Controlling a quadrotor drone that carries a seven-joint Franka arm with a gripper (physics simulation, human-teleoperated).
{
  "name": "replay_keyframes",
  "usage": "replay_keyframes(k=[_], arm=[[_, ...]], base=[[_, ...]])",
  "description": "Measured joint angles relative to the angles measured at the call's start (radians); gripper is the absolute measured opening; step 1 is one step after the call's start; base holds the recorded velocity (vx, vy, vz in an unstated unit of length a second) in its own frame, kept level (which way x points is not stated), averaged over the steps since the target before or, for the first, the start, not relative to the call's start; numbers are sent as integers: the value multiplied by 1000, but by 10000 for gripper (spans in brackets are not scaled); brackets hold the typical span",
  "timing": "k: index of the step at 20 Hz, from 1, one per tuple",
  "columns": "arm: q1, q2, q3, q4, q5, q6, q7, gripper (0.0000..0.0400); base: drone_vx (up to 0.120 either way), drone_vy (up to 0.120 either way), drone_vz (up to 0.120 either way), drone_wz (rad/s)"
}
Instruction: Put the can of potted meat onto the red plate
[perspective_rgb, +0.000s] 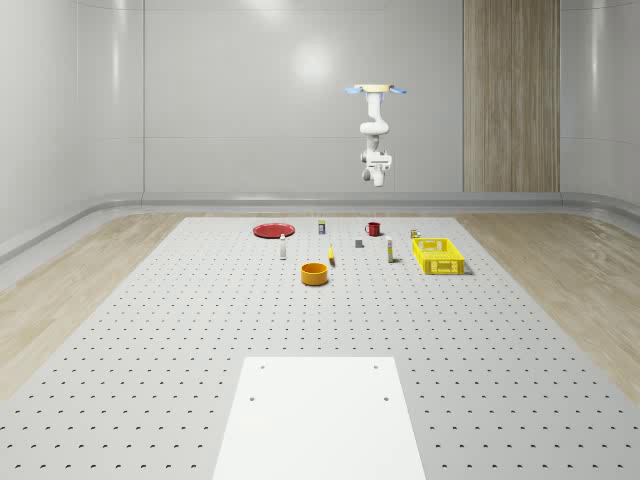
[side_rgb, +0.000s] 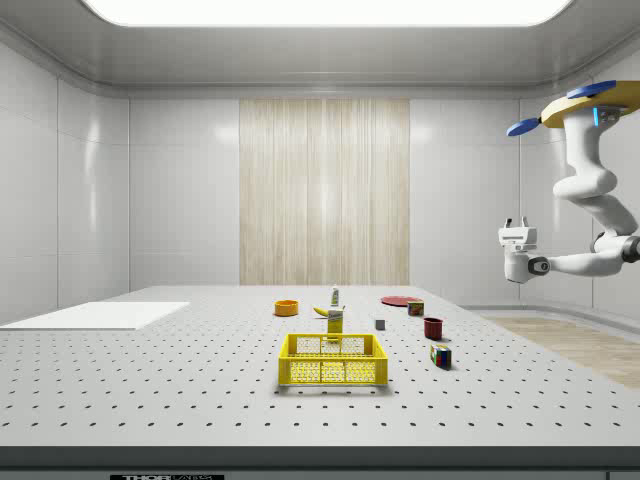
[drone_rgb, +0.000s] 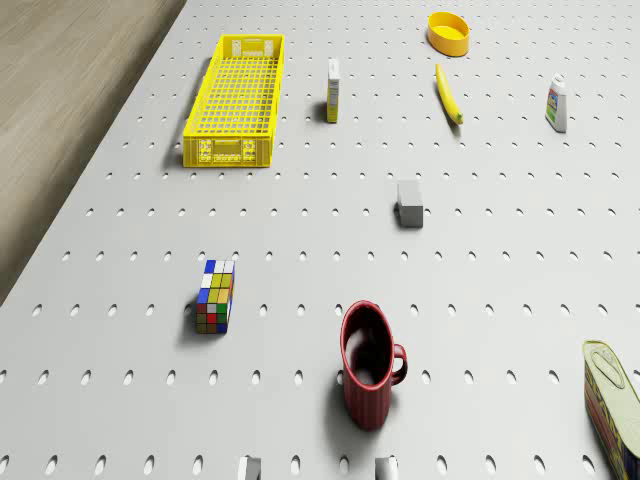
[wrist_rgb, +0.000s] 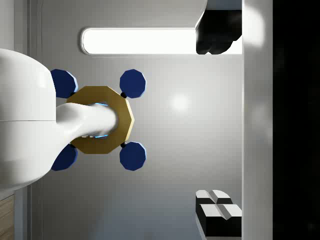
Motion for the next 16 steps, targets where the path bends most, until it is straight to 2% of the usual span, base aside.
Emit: replay_keyframes(k=[1,8,12,16], arm=[[-1,1,0,21,0,-19,0,400],[-3,40,2,170,1,-124,-2,400],[-4,65,3,236,2,-162,-2,400],[-5,79,3,273,2,-182,-3,400]], base=[[0,0,0,0],[0,-120,0,0],[0,-120,0,0],[0,-120,0,0]])
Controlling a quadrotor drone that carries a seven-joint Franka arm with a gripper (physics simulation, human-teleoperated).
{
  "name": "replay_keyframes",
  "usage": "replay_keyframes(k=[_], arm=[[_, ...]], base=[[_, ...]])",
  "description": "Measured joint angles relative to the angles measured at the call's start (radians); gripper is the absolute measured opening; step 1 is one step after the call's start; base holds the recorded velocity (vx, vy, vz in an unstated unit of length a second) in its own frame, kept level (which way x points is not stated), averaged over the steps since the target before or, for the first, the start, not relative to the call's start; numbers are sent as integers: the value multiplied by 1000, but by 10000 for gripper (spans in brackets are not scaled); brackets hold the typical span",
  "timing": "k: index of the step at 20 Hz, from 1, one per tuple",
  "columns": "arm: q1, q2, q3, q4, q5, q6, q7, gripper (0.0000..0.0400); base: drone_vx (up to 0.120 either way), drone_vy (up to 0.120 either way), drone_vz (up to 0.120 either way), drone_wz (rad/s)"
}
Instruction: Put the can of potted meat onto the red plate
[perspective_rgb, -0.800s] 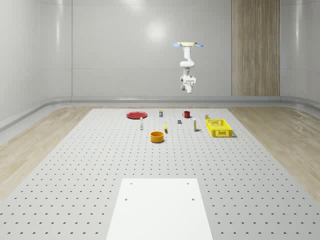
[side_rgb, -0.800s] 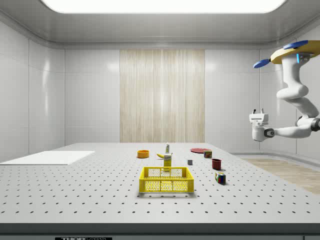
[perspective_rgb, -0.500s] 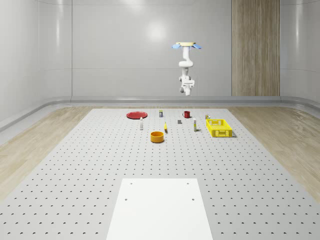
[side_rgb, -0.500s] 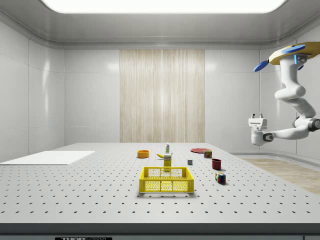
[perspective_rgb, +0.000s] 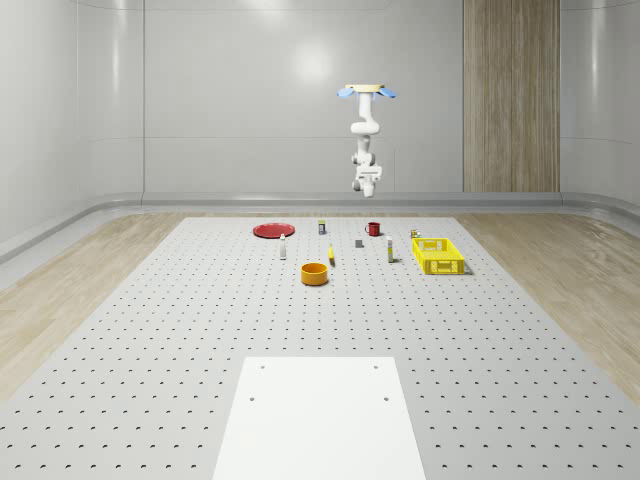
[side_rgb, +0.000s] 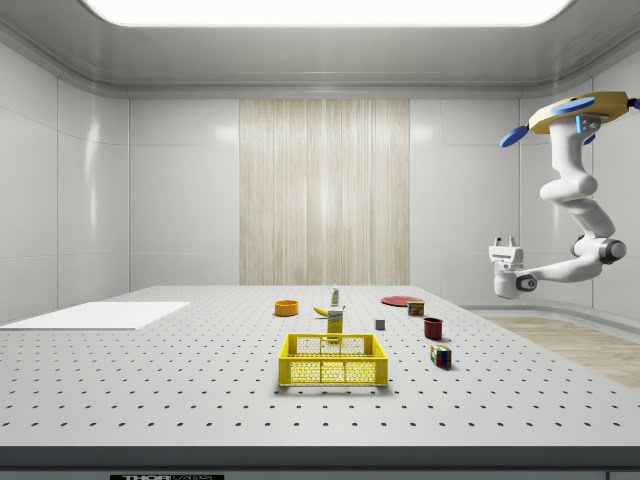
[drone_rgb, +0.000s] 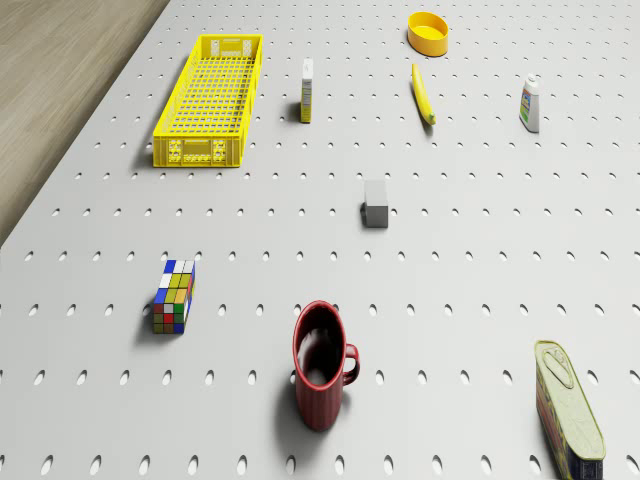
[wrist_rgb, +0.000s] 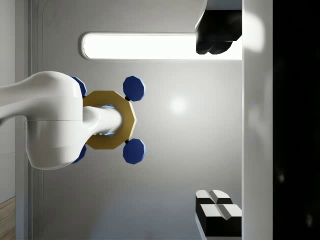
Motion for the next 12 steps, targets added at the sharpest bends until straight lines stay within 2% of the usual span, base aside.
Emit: replay_keyframes(k=[2,12], arm=[[0,4,0,10,0,-5,0,400],[-2,6,1,23,0,-8,-1,400]], base=[[20,-120,0,0],[120,-120,0,0]])
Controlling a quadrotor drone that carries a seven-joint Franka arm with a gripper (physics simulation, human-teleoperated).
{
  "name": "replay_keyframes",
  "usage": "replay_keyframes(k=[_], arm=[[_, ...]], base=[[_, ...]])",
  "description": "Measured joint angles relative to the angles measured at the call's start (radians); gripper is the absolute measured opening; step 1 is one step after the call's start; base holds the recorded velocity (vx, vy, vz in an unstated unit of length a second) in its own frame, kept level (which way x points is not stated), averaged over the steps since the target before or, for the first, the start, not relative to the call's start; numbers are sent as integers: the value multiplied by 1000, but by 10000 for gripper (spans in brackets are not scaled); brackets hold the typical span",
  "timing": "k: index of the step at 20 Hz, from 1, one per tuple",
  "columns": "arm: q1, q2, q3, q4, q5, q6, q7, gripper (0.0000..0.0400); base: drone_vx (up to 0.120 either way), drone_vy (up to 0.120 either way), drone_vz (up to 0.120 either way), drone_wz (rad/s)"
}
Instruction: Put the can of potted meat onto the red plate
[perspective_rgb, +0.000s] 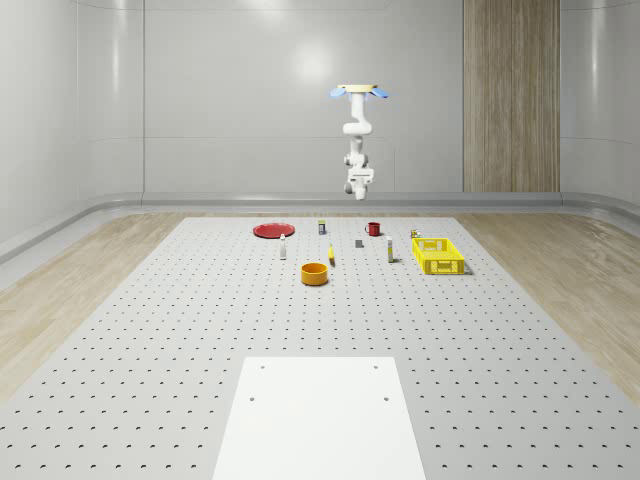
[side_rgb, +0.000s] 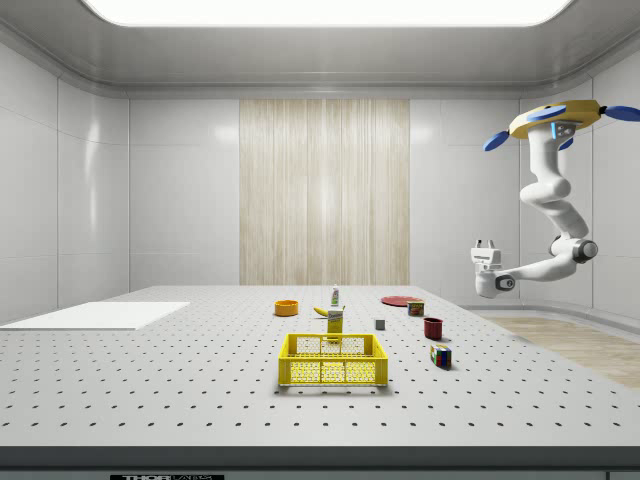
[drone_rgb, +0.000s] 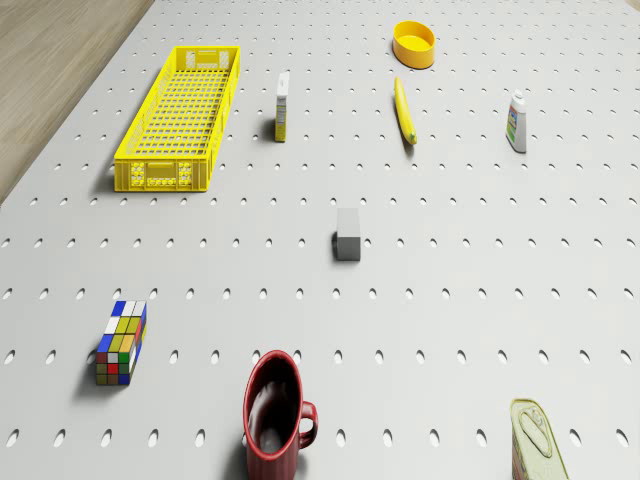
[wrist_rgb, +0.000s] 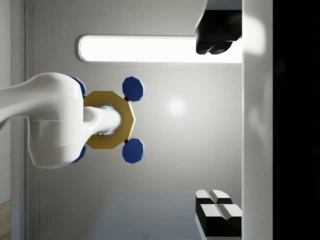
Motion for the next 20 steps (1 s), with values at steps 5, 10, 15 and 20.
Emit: replay_keyframes(k=[5,10,15,20], arm=[[-1,-2,1,-1,0,3,0,400],[-1,-5,1,-3,-1,7,0,400],[-2,-7,3,-6,-3,10,0,400],[-3,-10,7,-8,-8,14,0,400]], base=[[48,-120,0,0],[80,-120,0,0],[48,-120,0,0],[112,-120,0,0]])
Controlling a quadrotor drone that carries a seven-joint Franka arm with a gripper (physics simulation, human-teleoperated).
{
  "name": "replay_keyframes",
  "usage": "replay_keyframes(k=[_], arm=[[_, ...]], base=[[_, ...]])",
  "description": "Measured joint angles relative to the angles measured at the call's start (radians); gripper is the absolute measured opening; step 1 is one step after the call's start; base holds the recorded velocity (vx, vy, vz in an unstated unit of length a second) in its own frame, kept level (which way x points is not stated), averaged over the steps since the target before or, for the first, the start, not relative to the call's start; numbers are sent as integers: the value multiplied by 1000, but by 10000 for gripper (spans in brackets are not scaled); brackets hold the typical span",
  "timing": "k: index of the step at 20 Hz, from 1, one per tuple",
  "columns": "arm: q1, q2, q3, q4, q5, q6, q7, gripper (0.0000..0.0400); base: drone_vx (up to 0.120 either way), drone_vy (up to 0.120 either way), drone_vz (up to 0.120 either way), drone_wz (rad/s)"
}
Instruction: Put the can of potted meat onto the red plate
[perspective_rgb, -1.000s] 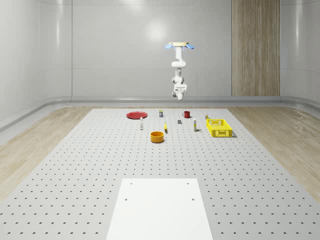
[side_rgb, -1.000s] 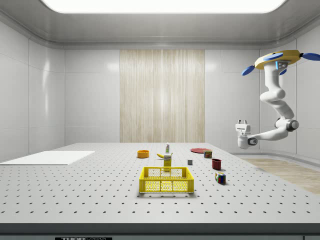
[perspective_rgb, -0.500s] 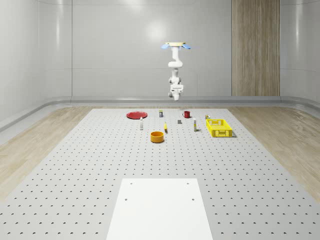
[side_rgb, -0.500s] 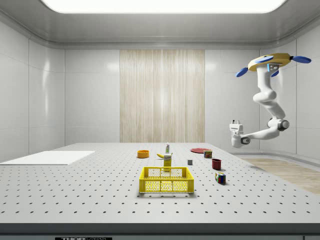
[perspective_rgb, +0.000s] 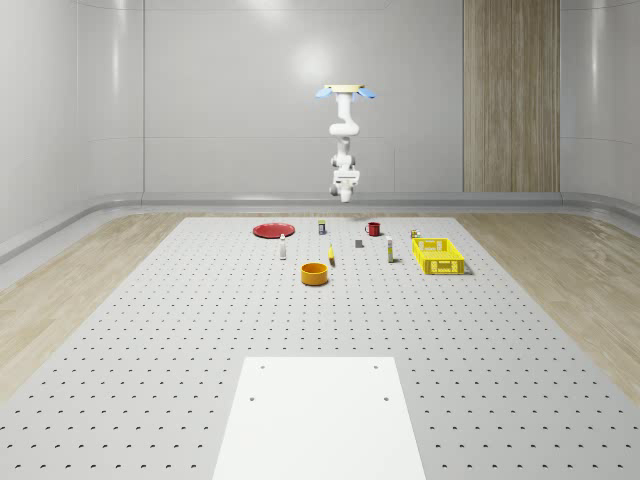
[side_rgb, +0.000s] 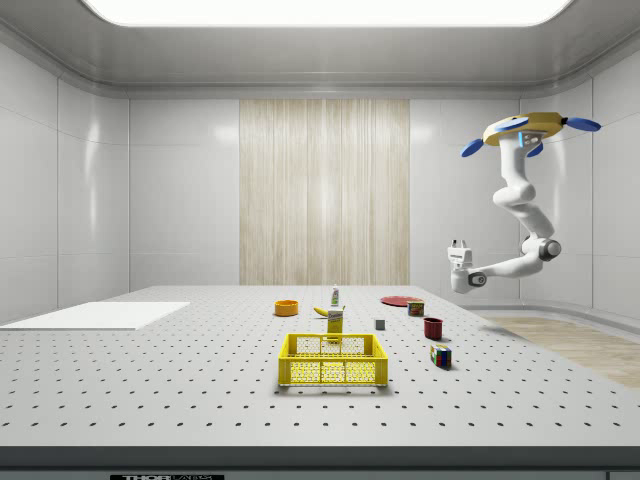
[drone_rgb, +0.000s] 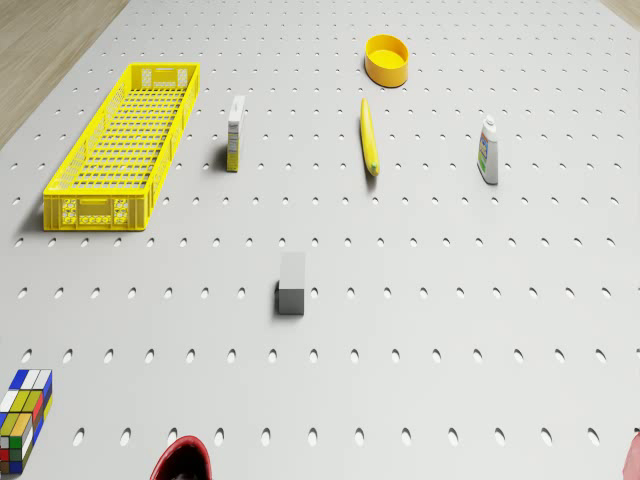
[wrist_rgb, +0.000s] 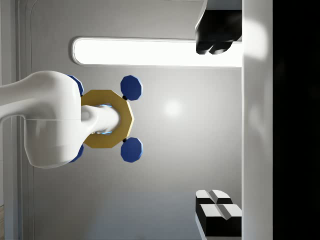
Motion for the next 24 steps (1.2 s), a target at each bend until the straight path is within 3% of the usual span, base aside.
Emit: replay_keyframes(k=[15,20,24], arm=[[-22,-9,70,-12,-98,12,13,400],[-53,-16,169,-33,-238,19,32,400],[-103,-31,322,-94,-460,30,66,400]], base=[[115,-120,0,0],[120,-120,0,0],[120,-120,0,0]])
